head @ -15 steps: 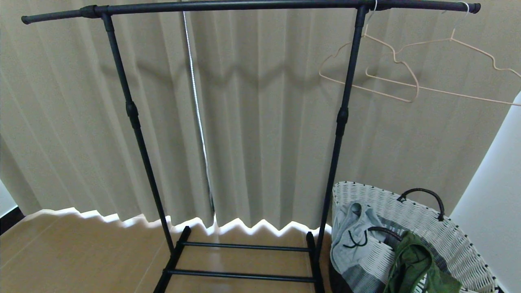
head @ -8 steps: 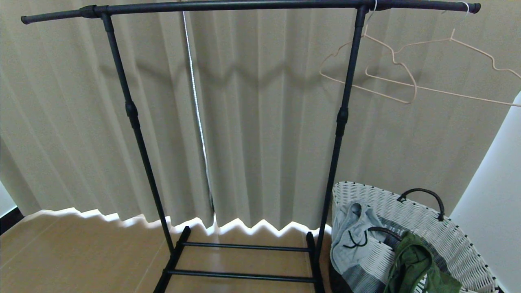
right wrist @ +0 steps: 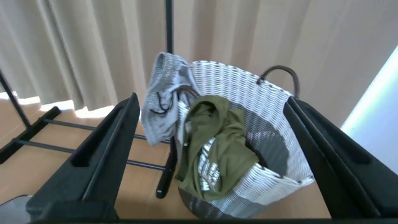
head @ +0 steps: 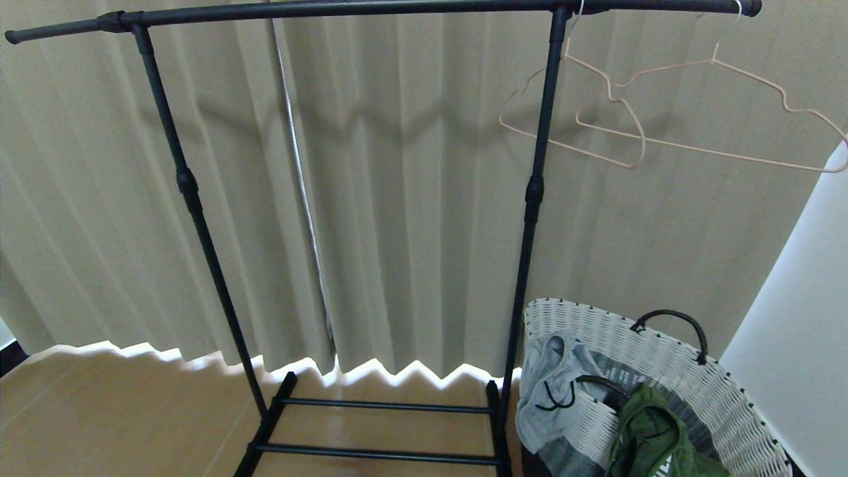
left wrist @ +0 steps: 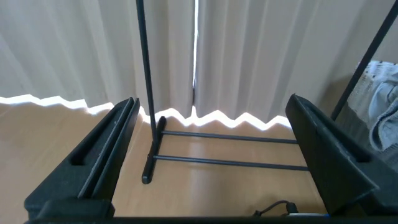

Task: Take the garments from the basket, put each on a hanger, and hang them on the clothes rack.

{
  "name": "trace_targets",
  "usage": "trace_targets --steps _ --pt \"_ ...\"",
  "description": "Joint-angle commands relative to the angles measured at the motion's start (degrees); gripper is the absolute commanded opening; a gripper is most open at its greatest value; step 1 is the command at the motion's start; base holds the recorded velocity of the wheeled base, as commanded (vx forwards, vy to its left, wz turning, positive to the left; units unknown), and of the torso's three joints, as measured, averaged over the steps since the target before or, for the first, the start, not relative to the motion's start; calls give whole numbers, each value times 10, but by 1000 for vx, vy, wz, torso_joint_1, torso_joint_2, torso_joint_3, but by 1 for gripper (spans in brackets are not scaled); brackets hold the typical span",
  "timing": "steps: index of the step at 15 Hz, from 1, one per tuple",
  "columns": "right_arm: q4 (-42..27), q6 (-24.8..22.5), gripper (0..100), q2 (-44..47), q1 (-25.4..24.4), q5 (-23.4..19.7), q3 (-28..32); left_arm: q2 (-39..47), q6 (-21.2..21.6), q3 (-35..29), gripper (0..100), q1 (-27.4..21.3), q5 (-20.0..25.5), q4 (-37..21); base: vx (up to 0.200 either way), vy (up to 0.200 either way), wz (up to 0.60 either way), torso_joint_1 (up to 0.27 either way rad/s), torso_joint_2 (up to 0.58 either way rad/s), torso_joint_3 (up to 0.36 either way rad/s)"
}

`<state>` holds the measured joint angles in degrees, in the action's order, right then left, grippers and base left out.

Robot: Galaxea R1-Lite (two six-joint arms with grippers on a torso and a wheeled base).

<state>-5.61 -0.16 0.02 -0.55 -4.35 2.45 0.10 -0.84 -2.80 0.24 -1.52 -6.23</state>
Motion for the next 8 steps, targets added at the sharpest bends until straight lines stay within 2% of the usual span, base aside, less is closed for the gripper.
trace_targets --steps 1,8 --pt "1 0 100 0 0 -1 0 0 -1 0 100 0 -1 0 0 0 0 0 0 0" --pt "1 0 100 0 0 0 0 0 0 0 100 0 -1 -1 0 0 0 0 0 0"
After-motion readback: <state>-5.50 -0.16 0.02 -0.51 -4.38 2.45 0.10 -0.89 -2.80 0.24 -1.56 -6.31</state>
